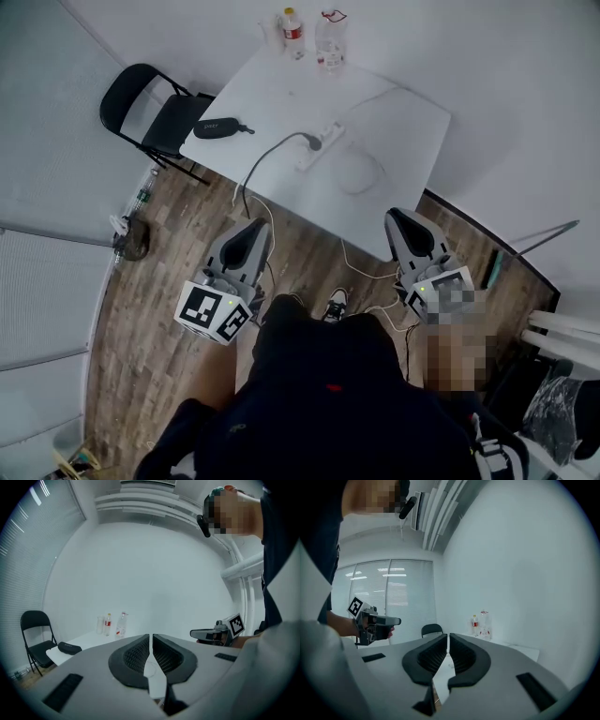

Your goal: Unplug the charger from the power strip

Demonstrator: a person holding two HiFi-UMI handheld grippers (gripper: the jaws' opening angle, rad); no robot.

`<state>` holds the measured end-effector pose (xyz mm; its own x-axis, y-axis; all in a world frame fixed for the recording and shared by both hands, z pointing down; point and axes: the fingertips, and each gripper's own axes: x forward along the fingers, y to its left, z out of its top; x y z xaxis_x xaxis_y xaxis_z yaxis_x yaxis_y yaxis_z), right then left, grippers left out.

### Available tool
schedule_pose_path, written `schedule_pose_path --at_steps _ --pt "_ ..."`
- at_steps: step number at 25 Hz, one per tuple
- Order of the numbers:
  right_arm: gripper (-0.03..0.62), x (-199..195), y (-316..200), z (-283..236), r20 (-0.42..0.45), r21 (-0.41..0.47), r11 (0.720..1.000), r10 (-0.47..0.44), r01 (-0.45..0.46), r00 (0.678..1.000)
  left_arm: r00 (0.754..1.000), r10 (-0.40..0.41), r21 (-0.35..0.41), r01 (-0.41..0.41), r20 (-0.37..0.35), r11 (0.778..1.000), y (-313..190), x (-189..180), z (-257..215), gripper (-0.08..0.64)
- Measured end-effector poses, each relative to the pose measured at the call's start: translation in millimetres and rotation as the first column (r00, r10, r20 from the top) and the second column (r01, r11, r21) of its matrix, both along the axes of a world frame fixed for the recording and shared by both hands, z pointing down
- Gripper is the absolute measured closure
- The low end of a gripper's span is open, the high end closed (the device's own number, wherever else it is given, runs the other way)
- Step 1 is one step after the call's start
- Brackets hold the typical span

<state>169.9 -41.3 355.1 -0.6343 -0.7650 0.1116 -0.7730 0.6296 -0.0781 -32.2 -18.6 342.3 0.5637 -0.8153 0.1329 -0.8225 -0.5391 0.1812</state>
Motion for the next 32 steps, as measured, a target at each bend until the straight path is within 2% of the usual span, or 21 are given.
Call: schedule_pose_path --at_steps 9,15,22,26,29,32 --pt "0.56 -3.8 -45.6 5.4 -0.011 -0.022 0.999 0.041 -0.041 0.999 0.999 0.045 0.007 -0.045 -0.006 0.999 -55.0 -4.3 3.4 0.52" --pt "0.56 -35.6 -101.0 6.8 -0.041 -0.048 0.996 0.073 -0.075 0.996 0.995 0.098 -0.013 -0.098 0.0 0.995 -118.4 -29.7 14.2 0.52" --pt "0.558 -75.8 -167.9 23.7 -0.06 -0.083 0.987 0.131 -0.136 0.99 0.984 0.177 -0.049 -0.178 -0.026 0.983 -189.9 -58.9 33.9 0.52" --pt "0.558 -85.9 -192.6 38.1 -0.076 -0.106 0.985 0.13 -0.138 0.989 0.977 0.201 -0.075 -0.206 -0.07 0.976 -214.0 -54.6 40.9 0.52" --pt "0.558 -89.4 -210.7 52.1 -0.1 -0.119 0.985 0.11 -0.121 0.989 0.976 0.211 -0.086 -0.216 -0.062 0.973 -227.0 -44.2 62.0 0.52" --pt "0.558 -93.4 -228.4 74.1 -0.148 -0.14 0.986 0.071 -0.092 0.986 0.978 0.204 -0.141 -0.207 -0.033 0.968 -239.8 -30.2 101.9 0.52"
